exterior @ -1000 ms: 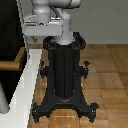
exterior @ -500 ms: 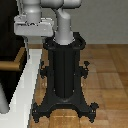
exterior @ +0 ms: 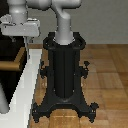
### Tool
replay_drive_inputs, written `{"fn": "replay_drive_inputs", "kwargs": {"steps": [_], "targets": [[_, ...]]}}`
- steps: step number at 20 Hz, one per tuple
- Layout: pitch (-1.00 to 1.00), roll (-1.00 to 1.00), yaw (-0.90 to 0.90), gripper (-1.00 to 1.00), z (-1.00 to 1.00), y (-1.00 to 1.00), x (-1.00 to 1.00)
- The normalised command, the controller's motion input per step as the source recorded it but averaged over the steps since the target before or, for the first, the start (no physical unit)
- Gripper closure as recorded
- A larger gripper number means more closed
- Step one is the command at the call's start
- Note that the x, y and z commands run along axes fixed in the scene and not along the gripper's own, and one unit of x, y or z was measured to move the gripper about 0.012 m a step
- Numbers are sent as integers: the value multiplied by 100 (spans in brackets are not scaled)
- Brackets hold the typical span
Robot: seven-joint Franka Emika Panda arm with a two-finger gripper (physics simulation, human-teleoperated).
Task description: Open the door by pressing down and pulling on the handle.
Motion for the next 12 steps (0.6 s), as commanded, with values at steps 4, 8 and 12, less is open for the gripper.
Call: {"fn": "replay_drive_inputs", "kwargs": {"steps": [4,8,12], "targets": [[0,0,0,-100,0,-25,0],[0,0,0,-100,0,-25,0],[0,0,0,-100,0,0,0]]}}
